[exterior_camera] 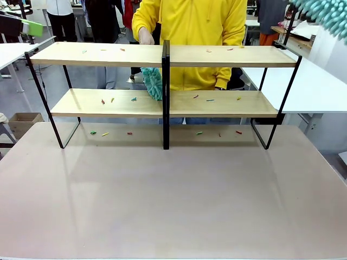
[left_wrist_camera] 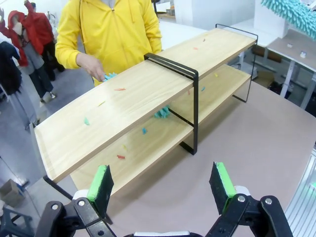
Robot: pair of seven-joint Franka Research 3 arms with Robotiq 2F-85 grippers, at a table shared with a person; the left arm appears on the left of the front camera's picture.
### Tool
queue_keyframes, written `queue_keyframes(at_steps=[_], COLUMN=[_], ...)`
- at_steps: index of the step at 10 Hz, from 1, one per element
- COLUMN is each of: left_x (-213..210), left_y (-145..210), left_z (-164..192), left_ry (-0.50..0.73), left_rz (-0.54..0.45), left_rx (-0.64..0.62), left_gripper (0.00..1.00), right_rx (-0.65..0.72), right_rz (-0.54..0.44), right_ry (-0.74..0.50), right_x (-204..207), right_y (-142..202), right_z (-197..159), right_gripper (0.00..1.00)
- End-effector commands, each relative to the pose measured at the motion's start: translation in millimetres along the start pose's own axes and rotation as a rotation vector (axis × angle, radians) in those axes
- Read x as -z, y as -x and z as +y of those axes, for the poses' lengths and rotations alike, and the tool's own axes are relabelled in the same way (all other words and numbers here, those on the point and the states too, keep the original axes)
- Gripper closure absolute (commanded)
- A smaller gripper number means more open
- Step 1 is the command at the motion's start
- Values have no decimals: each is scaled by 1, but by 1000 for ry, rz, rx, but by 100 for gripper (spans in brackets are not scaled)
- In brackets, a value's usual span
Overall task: Clean the shelves.
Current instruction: Clean a randomly selected level of the Shelf with the Duster.
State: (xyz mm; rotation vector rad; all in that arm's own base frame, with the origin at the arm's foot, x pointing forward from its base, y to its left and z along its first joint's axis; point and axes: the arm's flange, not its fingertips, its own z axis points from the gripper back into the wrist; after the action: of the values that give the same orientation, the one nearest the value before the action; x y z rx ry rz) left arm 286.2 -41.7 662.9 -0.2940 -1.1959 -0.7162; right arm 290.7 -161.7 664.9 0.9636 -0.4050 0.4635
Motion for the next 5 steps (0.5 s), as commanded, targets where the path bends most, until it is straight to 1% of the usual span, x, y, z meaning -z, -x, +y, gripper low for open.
queue_keyframes(at_steps=[1, 2, 3, 4, 5], left_x=[1, 1, 1, 1, 1], left_y=[0, 0, 0, 0, 0], left_z=[-2, -2, -2, -2, -2], left_ry=[-3, -3, -3, -3, -3], left_rz=[3, 3, 3, 3, 3], left_rx=[-8, -8, -8, -8, -8], left_gripper=[0, 0, 0, 0, 0], right_rx=[-27, -130, -124, -144, -119], right_rz=[159, 296, 364, 380, 338], right_ry=[128, 219, 307, 401, 473], right_x=[30, 62, 92, 119, 130], right_y=[-36, -89, -132, -154, -147], right_z=[49, 75, 91, 110, 122], right_gripper=[88, 88, 88, 88, 88])
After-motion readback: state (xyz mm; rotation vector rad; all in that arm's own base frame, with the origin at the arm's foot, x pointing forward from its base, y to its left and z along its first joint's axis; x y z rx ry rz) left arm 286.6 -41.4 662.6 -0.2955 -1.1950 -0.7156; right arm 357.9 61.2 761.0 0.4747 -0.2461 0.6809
